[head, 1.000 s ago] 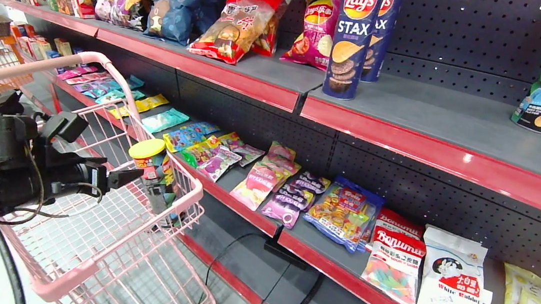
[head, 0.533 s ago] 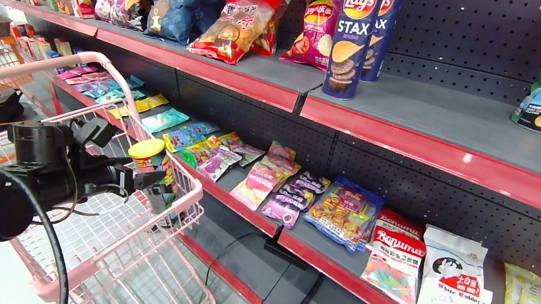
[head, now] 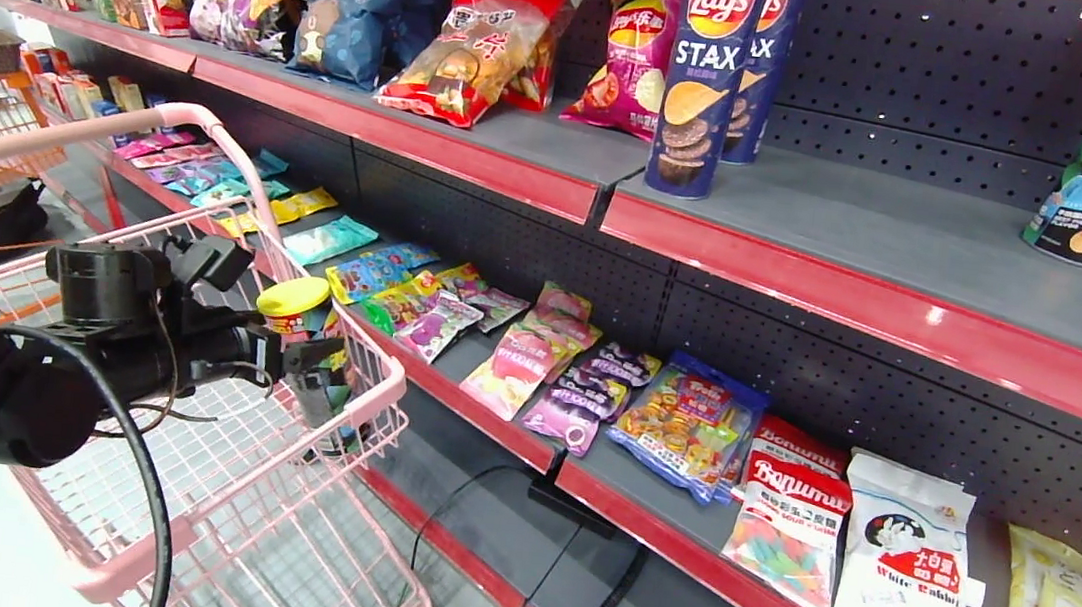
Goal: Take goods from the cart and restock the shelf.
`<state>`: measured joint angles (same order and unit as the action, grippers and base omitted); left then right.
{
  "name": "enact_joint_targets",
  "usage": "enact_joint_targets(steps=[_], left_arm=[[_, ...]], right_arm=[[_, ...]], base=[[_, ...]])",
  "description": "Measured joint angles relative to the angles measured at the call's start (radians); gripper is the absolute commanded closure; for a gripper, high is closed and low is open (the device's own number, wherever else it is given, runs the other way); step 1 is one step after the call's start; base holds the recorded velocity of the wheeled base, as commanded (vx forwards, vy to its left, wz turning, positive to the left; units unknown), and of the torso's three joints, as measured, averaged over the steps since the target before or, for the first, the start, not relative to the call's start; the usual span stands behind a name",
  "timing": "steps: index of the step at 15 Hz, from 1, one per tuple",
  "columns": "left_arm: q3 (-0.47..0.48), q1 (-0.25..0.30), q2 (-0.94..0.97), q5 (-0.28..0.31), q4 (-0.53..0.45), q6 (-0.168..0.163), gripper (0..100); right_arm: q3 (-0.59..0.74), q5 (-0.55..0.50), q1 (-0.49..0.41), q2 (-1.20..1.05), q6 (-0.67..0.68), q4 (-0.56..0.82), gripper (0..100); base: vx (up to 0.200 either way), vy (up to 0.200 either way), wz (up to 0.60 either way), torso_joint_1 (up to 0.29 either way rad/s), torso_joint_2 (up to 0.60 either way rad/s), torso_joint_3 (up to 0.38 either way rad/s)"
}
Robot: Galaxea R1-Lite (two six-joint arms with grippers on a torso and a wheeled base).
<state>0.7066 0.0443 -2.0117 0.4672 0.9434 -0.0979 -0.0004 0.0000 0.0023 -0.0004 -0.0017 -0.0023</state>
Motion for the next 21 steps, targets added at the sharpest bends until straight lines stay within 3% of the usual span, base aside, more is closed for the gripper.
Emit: enact_joint_targets(steps=[8,16,21], left_arm=[[0.019,-0.042,-0.046,-0.008,0.023,0.000,0],[-0.116,0.010,0.125,-0.004,0.016,0.009,0],[-0.077,0.016,0.111,-0.001,0.018,0.008,0]], right_arm=[[0.000,0.000,0.000,0.000,0.000,0.000,0],[0.000,0.000,0.001,0.000,0.000,0.000,0],[0.000,0.000,0.000,0.000,-0.001,0.000,0]], base=[[0.000,0.000,0.00,0.000,0.00,0.000],[0.000,0.000,0.00,0.000,0.00,0.000],[0.000,0.000,0.00,0.000,0.00,0.000]])
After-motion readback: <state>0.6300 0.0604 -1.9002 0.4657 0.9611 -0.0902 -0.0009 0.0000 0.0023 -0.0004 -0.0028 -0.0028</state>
